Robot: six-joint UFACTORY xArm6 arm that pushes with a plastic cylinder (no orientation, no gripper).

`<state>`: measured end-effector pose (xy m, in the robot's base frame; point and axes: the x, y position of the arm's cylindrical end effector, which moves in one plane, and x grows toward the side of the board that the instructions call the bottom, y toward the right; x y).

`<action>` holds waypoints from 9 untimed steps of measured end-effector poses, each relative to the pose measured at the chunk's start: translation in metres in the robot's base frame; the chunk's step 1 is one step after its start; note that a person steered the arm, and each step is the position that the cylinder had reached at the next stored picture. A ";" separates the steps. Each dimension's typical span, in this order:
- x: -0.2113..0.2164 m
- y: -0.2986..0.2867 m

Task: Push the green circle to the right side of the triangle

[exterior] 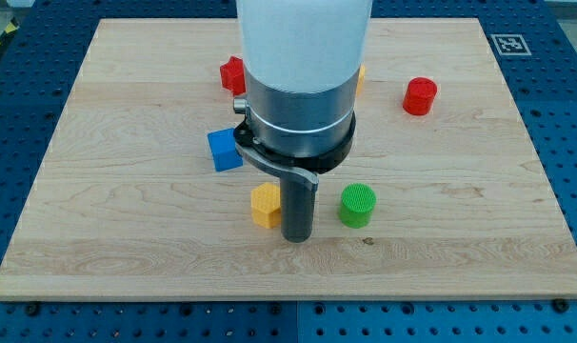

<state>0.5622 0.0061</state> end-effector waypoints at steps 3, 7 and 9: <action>-0.017 0.041; -0.019 0.068; -0.010 0.101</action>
<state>0.5522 0.1069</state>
